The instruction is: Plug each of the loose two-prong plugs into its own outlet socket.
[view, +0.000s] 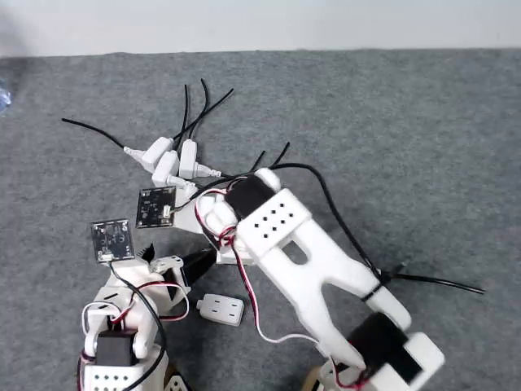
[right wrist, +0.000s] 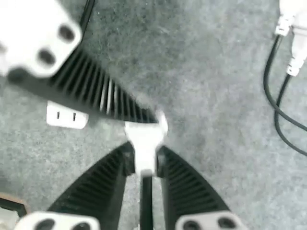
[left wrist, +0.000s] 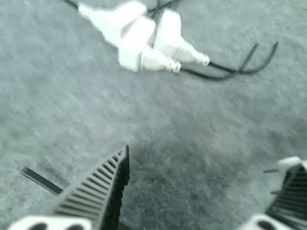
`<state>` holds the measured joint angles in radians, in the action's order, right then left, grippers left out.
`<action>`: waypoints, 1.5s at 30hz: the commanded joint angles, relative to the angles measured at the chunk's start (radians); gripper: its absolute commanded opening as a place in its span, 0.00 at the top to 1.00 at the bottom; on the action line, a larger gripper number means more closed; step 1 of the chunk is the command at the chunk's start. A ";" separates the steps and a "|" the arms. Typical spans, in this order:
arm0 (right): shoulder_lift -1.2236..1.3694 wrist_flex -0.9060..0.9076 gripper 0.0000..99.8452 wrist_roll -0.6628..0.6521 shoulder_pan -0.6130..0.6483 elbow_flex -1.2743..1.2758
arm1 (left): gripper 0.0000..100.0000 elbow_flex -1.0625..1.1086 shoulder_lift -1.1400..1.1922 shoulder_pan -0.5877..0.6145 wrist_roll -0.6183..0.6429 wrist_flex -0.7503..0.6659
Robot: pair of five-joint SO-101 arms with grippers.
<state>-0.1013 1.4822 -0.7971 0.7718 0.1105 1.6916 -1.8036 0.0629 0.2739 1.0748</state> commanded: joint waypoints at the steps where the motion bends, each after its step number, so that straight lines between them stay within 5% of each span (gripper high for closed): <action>1: -0.094 0.044 0.99 0.011 0.025 -0.072 | 0.54 -0.008 -0.006 -0.006 -0.015 0.000; 30: -0.105 -0.295 0.99 -0.100 -0.151 0.433 | 0.54 -0.008 -0.006 -0.006 -0.015 0.003; 38: -0.108 -0.314 0.72 -0.103 -0.134 0.450 | 0.54 -0.008 -0.006 0.003 -0.015 0.003; 45: -0.085 -0.433 0.72 -0.097 -0.064 0.453 | 0.54 -0.008 -0.006 0.204 -0.155 0.077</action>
<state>-0.1688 1.0879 -0.8922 0.6966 0.5708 1.6947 -1.8036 0.1320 0.2186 1.1086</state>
